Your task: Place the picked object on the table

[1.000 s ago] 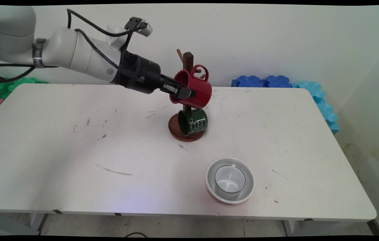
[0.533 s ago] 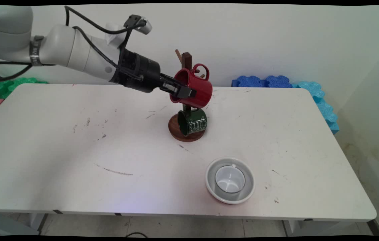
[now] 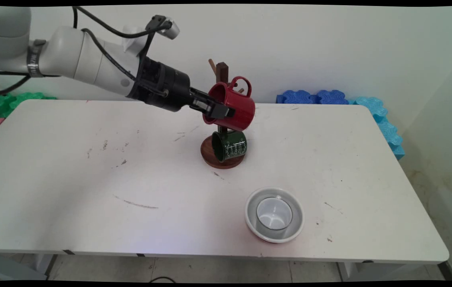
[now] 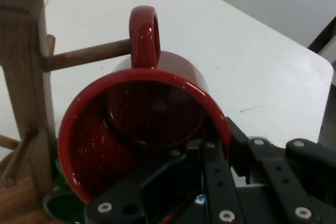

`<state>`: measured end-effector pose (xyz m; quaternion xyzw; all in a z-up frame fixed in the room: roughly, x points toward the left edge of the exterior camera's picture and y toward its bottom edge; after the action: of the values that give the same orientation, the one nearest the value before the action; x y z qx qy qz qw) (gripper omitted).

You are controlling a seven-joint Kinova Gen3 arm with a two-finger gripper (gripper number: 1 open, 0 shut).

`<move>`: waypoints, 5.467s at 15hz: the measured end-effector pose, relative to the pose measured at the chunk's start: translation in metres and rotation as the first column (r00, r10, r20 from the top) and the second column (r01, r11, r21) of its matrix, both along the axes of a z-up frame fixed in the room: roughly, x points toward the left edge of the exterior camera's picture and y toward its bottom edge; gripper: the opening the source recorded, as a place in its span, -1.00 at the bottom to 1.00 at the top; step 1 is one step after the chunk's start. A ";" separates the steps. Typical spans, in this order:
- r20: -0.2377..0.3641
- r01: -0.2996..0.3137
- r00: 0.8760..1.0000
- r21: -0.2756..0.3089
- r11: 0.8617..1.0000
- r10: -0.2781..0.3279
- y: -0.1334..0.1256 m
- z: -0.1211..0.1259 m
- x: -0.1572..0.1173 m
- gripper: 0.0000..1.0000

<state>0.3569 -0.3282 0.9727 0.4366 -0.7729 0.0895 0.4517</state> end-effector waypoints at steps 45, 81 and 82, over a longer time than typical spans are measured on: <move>0.518 0.245 0.810 0.126 0.961 -0.274 -0.001 -0.002 0.128 -1.00; 0.693 0.435 0.539 0.258 0.863 -0.479 -0.059 -0.097 0.123 1.00; 0.693 0.436 0.538 0.259 0.862 -0.480 -0.060 -0.098 0.123 1.00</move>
<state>0.4797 -0.3877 0.8746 0.1570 -0.9762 0.1156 0.0953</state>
